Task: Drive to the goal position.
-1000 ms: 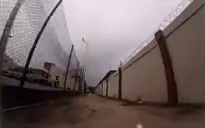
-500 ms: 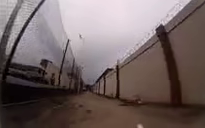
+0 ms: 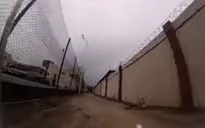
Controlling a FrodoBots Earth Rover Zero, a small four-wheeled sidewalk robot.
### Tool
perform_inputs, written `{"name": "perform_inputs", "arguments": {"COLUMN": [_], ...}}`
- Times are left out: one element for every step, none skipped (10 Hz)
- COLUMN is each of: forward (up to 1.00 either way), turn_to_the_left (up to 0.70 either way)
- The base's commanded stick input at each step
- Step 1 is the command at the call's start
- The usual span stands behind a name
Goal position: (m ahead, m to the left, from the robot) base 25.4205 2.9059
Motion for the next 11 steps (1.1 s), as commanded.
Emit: {"name": "perform_inputs", "arguments": {"forward": [0.84,0.84,0.84,0.84,0.84,0.84,0.84,0.84,0.84,0.84,0.84], "turn_to_the_left": [0.03,0.03,0.03,0.03,0.03,0.03,0.03,0.03,0.03,0.03,0.03]}}
